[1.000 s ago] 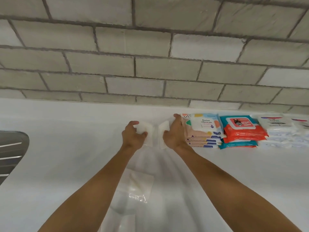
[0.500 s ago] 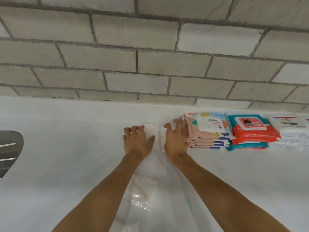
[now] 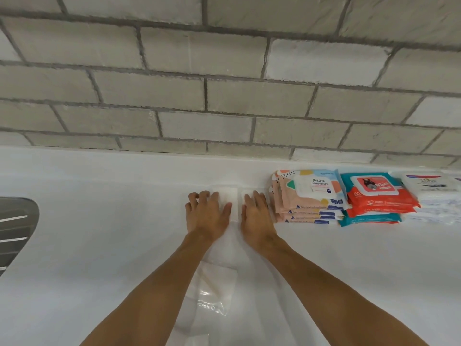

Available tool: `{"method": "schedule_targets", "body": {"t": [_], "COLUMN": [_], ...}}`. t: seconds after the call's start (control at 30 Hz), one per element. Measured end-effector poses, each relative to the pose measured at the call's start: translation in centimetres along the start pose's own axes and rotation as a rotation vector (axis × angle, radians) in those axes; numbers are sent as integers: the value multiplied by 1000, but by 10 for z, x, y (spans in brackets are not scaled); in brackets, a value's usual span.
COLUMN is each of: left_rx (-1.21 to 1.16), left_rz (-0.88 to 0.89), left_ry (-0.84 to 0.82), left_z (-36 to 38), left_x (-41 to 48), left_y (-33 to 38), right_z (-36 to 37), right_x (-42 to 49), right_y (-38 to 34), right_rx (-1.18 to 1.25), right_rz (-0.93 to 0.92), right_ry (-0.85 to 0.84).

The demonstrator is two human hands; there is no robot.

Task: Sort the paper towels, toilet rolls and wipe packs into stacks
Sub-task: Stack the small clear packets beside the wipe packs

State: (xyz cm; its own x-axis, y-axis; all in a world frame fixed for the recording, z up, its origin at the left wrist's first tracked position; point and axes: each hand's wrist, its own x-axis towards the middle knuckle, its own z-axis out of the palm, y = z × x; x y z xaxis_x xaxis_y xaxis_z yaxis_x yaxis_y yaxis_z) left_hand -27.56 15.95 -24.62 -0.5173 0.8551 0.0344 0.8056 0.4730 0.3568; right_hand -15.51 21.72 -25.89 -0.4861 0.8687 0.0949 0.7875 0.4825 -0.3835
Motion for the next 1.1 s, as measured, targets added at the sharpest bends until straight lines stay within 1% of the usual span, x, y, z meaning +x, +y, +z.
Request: {"method": "schedule_targets", "body": {"t": [0.13,0.23,0.33,0.47,0.5,0.57,0.67,0.73,0.8,0.9,0.97,1.03,1.1], "left_rx": [-15,-102,-164,-210,-222,-233,-248,-250,-214,-117,-71,-39,-7], "left_rz": [-5,-20,-32,-59,-56,-28,34,43,56,96,127,170,192], "left_ry": [4,-16,-26,8,7,-1,-20,-58,-121,-177,-206,-253,-305], "left_z": [0,-5,-15,-34,-37,-41,-44,-47,-48,-50,-54,-59,-66], "left_x": [-1,-4,-10,-34,-39,-52,-73,-93,-117,-147,-160,-172,-184], "left_y": [0,-1,-6,-10,-11,-18,-36,-44,-50,-60,-68,-75,-80], "right_z": [-1,-9,-20,-31,-33,-35,-38,-34,-27,-23,-22,-23,-25], "right_x": [5,0,-13,-44,-53,-74,-102,-114,-122,-130,-133,-137,-140], "right_y": [-1,-2,-7,-19,-22,-30,-40,-43,-45,-48,-47,-45,-42], "right_rx": [50,99,214,383,411,434,416,316,188,93,40,57,129], "right_rz": [22,-10,-63,-128,-145,-178,-180,-171,-189,-200,-204,-170,-97], "right_ry": [17,58,103,193,191,130,-73,-224,-298,-312,-289,-264,-261]}}
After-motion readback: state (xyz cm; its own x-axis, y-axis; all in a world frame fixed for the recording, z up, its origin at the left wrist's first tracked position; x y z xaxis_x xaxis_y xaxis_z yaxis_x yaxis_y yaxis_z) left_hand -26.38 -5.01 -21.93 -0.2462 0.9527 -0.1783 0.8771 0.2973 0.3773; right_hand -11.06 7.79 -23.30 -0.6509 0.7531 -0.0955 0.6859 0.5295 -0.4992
